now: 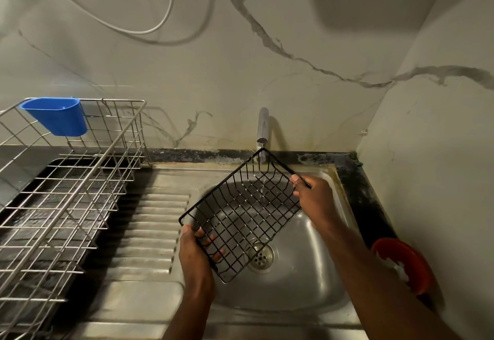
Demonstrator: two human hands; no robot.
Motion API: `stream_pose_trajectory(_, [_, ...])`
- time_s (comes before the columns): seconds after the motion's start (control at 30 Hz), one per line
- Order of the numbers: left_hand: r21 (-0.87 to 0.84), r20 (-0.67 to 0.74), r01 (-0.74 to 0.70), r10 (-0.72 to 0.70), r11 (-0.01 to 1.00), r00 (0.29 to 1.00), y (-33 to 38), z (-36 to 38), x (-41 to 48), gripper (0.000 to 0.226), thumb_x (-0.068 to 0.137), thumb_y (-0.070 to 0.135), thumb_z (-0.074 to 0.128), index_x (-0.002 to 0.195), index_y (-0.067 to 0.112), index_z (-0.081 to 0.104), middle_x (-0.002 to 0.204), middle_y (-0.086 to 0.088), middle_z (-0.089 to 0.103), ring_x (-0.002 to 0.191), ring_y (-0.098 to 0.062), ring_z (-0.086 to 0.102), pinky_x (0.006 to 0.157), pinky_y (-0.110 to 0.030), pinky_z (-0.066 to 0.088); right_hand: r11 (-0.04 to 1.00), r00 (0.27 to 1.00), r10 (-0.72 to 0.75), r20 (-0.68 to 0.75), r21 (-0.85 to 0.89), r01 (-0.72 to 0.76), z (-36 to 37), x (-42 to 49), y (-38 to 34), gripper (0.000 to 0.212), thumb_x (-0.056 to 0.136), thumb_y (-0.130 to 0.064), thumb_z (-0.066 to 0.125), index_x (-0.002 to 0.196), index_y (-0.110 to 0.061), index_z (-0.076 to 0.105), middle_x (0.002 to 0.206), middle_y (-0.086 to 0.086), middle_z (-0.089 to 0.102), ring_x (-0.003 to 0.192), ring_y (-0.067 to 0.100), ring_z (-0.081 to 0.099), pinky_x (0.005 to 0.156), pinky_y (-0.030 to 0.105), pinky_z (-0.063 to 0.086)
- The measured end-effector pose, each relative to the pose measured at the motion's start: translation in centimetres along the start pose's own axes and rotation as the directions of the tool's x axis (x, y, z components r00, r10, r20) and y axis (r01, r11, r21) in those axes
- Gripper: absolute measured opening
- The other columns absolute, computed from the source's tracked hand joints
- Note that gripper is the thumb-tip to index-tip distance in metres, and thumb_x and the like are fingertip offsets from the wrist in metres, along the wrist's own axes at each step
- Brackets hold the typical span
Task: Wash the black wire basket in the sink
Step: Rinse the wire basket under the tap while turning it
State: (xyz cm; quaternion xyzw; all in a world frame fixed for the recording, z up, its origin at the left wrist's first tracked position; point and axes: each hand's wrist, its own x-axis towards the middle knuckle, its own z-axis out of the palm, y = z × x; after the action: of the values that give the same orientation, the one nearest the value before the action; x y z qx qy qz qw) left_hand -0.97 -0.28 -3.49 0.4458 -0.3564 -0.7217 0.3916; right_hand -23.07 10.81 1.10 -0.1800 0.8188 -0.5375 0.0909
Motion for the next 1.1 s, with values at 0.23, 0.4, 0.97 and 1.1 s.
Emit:
stream_pose_trajectory(0.23, [0.032,0.036,-0.008,0.007,0.999,0.999,-0.3,-0.1,0.2,0.033,0.102,0.054,0.04,0.106,0.034,0.065,0.094,0.003,0.06,0.084,-0.015,0.06,0.067,-0.04,0.053,1.0,1.0,0.002,-0.018,-0.019,-0.003,-0.7,-0.7,0.3,0.026,0.097,-0.034,0.057,0.109,-0.017,0.072,0.078,-0.007,0.068,0.081,0.021,0.071,0.077,0.041,0.057])
stream_pose_trajectory(0.4, [0.038,0.061,-0.026,0.023,0.999,0.998,0.0,0.2,0.5,0.033,0.103,0.052,0.038,0.097,0.033,0.064,0.086,0.007,0.061,0.082,-0.015,0.06,0.068,-0.04,0.052,1.0,0.999,0.029,-0.02,0.011,-0.029,-1.0,-1.0,0.2,0.026,0.097,-0.033,0.056,0.111,-0.018,0.071,0.078,-0.011,0.064,0.083,0.02,0.07,0.076,0.036,0.056])
stream_pose_trajectory(0.97, [0.029,0.057,-0.024,0.022,0.999,0.998,0.6,0.9,1.4,0.031,0.104,0.051,0.038,0.097,0.034,0.062,0.09,0.004,0.062,0.086,-0.019,0.061,0.066,-0.041,0.053,0.997,0.998,0.054,-0.032,0.066,-0.051,-0.4,0.5,-0.1,0.026,0.096,-0.03,0.059,0.113,-0.014,0.071,0.084,0.002,0.069,0.085,0.027,0.071,0.074,0.032,0.054])
stream_pose_trajectory(1.1, [0.035,0.061,-0.019,0.017,0.999,0.998,0.5,0.9,1.6,0.033,0.104,0.052,0.037,0.102,0.033,0.064,0.092,0.004,0.062,0.09,-0.02,0.061,0.069,-0.045,0.053,0.996,0.998,0.061,-0.031,0.064,-0.059,-0.5,0.6,0.0,0.026,0.096,-0.031,0.059,0.112,-0.014,0.07,0.082,0.0,0.068,0.085,0.027,0.071,0.072,0.03,0.053])
